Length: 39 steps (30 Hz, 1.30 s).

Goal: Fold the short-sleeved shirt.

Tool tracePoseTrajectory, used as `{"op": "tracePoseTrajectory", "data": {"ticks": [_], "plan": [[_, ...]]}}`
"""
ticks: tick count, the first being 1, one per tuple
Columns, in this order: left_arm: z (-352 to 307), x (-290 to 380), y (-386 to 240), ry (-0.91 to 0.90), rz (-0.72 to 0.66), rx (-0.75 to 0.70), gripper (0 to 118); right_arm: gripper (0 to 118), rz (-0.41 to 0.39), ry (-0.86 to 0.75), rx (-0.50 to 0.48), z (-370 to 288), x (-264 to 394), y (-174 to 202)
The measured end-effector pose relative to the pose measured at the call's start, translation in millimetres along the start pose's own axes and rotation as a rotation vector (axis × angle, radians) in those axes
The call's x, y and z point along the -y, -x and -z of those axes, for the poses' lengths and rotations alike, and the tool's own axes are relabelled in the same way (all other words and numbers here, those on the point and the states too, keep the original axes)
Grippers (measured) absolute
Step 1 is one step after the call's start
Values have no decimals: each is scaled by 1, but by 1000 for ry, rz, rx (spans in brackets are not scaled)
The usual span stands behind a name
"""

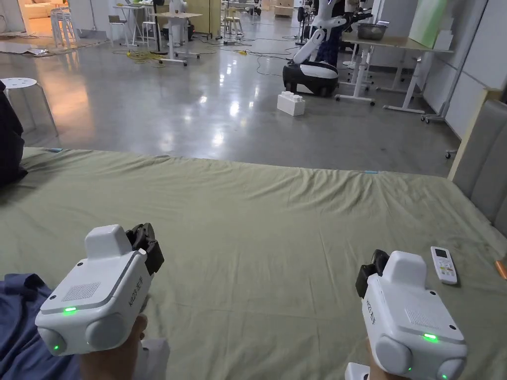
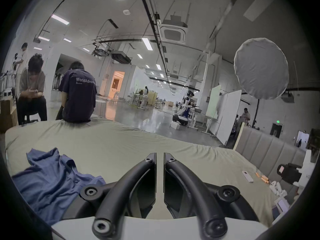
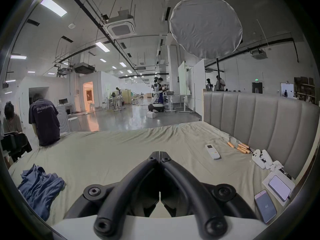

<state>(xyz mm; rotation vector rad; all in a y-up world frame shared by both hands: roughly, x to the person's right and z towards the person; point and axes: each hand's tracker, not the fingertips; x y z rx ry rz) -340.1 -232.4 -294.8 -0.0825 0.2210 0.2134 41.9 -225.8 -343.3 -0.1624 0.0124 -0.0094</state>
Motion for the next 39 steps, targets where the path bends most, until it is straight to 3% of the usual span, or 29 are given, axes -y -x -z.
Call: {"op": "tracePoseTrajectory", "data": {"ticks": [9,24,27,29,31,34,36,39], "plan": [[-30,9,39,208,212,-62,8,0,-48,20,-29,-5,5,22],[-37,32,261,643,1,-329,9,0,-126,122,-127,18,44,76],[-15,51,295,727,-27,-334,24,0,-139,146,-141,23,51,83],[-6,61,300,777,-69,-280,69,0,-145,160,-144,24,56,86],[-1,71,297,793,-103,-233,105,0,-155,172,-148,25,59,88],[9,82,293,844,-88,-211,108,0,-167,181,-145,26,62,88],[14,92,288,889,-2,-246,108,0,-176,185,-141,27,62,88],[23,113,288,991,88,-299,96,0,-187,194,-137,27,63,89]]}}
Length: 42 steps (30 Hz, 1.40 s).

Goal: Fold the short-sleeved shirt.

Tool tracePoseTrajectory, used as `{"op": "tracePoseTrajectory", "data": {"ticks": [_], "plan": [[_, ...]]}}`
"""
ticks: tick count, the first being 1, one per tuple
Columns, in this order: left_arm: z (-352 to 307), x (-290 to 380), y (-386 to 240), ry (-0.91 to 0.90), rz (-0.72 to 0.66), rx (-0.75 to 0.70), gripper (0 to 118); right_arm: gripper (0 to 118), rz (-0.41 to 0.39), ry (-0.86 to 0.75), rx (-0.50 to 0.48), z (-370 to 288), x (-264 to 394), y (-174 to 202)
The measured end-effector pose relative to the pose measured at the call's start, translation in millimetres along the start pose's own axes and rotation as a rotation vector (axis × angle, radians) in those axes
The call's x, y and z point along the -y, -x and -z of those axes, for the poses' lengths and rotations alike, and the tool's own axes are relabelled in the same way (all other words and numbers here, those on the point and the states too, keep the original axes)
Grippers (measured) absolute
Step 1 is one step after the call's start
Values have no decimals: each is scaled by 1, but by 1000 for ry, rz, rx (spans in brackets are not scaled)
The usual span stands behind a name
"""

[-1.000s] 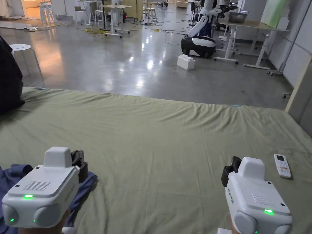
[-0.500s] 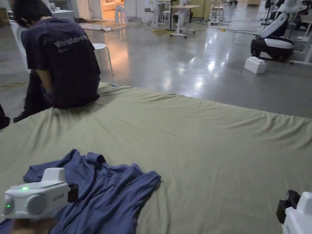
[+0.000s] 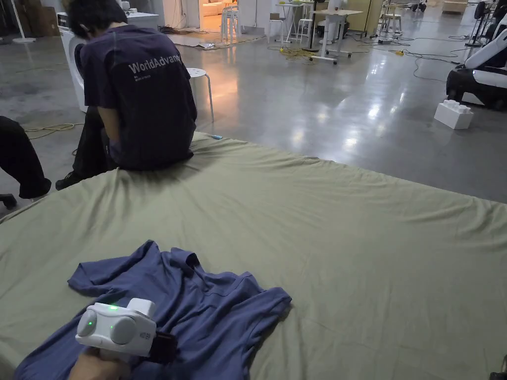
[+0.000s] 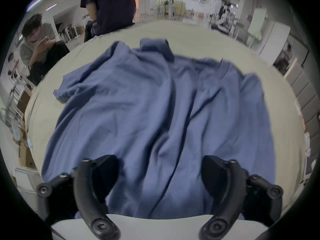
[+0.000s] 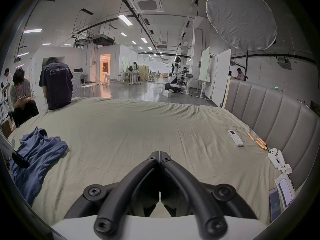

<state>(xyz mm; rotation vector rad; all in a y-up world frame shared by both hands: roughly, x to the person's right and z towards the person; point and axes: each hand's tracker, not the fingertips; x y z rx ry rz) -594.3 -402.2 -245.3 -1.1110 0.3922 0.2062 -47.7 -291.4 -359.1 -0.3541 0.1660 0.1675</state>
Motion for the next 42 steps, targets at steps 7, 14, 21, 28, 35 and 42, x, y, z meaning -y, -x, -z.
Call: {"op": "tracePoseTrajectory", "data": {"ticks": [7,14,21,28,35,42], "plan": [[-5,8,-14,-133,77,-19,38,0,-30,2,6,-2,2,6],[-1,9,3,-167,-18,5,9,0,-31,15,-13,0,6,9],[-36,0,18,-311,-210,104,7,0,-21,5,-8,-3,6,6],[-97,-23,-2,-503,-184,141,7,0,-6,-18,-5,-10,1,-2],[-175,-63,-64,-675,-45,221,6,0,12,-53,14,-24,-6,-20],[-242,-93,-151,-796,54,362,6,0,41,-92,63,-42,-13,-52]]}}
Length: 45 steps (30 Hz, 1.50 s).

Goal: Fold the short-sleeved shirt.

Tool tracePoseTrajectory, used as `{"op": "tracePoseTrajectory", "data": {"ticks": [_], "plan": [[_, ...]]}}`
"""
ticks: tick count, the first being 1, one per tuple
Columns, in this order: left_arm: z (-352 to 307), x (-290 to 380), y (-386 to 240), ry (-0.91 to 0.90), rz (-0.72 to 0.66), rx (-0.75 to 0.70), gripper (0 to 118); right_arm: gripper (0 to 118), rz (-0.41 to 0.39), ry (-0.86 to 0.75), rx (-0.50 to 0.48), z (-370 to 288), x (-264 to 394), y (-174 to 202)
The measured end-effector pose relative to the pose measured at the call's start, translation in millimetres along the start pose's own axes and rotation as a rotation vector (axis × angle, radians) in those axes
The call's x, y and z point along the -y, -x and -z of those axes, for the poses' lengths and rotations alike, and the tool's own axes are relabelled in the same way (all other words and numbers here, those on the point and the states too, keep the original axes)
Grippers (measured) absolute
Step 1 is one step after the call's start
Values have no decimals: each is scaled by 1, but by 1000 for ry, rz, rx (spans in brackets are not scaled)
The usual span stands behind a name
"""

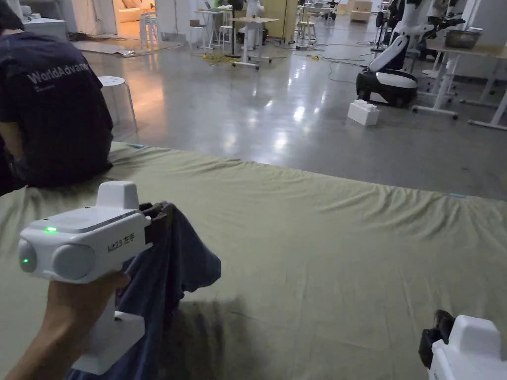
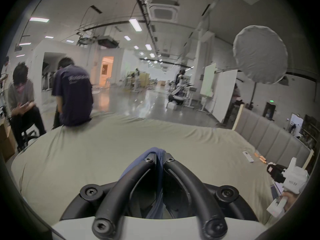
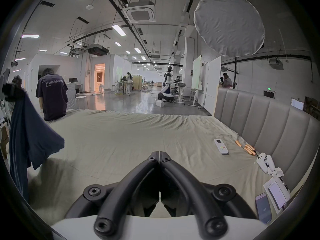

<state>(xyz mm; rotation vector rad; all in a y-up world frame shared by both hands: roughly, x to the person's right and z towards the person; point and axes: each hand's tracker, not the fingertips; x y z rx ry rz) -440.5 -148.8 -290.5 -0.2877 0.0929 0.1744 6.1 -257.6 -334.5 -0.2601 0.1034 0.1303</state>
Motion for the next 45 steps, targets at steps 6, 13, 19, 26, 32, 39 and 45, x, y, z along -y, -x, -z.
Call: {"op": "tracePoseTrajectory", "data": {"ticks": [6,13,19,26,32,39,45], "plan": [[21,-36,-79,-55,53,165,7,0,25,-27,66,-14,-5,-36],[61,-37,-179,-6,106,356,6,0,63,-33,150,-28,-1,-82],[97,24,-251,156,112,470,6,0,87,-24,210,-41,6,-111],[103,138,-283,391,95,519,7,0,86,2,239,-45,17,-127],[101,186,-275,462,47,486,39,0,89,24,226,-41,21,-125],[76,156,-229,295,15,364,84,0,71,5,171,-35,8,-105],[43,102,-177,25,42,157,79,0,39,-74,113,-27,-22,-79]]}}
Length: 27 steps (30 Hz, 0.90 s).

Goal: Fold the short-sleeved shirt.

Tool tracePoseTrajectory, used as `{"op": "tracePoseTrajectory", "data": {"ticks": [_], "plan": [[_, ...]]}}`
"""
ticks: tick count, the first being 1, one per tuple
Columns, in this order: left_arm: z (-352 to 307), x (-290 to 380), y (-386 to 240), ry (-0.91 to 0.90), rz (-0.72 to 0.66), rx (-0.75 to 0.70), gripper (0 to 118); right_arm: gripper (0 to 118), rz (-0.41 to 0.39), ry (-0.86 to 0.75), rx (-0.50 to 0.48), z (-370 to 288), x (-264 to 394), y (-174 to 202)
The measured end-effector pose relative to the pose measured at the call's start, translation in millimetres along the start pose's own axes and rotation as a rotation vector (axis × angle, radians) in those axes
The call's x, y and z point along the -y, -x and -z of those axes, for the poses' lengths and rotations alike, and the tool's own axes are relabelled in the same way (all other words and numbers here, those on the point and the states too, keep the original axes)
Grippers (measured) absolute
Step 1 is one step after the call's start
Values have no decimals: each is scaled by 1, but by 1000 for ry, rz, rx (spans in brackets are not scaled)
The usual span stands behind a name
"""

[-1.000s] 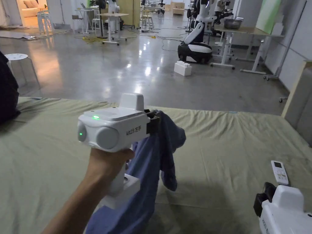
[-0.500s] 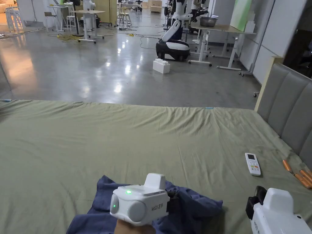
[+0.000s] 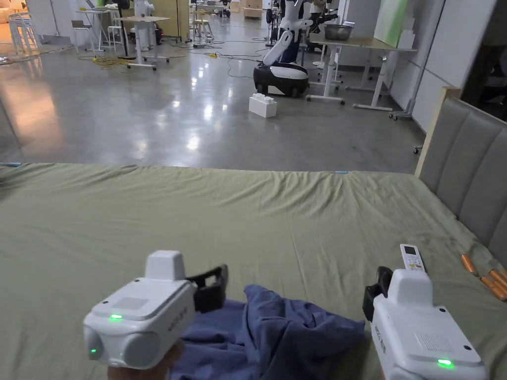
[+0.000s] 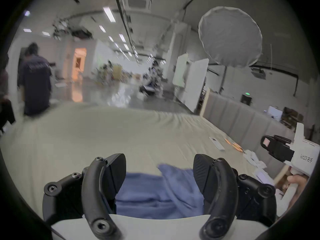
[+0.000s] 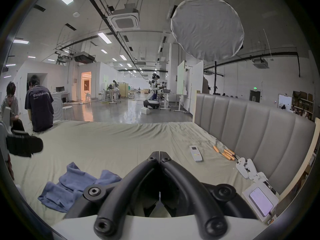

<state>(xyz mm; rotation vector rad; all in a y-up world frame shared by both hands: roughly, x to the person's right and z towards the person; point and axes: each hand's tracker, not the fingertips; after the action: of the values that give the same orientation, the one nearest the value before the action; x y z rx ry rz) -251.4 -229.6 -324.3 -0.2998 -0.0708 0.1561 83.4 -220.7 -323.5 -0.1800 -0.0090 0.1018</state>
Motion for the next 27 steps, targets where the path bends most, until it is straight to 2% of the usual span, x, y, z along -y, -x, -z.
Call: {"op": "tracePoseTrajectory", "data": {"ticks": [2,3,4,5,6,7,11,14,18,22,24,27], "plan": [[-16,-12,14,-74,37,-85,60,0,-5,-32,-17,1,-8,8],[-22,-17,20,-98,53,-127,45,0,-7,-41,-17,2,-11,11],[-27,-21,25,-124,68,-160,22,0,-21,-60,-15,2,-14,15],[-33,-24,31,-141,83,-188,14,0,-56,-105,-7,1,-19,18],[-38,-27,34,-149,97,-226,14,0,-28,-76,-16,2,-19,20],[-43,-29,39,-159,106,-251,8,0,-31,-83,-18,2,-21,22],[-58,-31,49,-168,124,-293,2,0,-32,-98,-21,2,-21,26],[-62,-27,58,-121,77,-265,1,0,-28,-104,-26,1,-20,26],[-54,-13,68,-54,78,-276,1,0,-33,-93,-31,3,-18,26],[-36,9,89,137,-6,-232,1,0,-43,-73,-33,7,-12,24],[-23,24,104,311,-64,-201,1,0,-50,-63,-32,7,-8,23],[-8,53,121,475,-129,-162,1,0,-48,-41,-30,11,-1,22]]}}
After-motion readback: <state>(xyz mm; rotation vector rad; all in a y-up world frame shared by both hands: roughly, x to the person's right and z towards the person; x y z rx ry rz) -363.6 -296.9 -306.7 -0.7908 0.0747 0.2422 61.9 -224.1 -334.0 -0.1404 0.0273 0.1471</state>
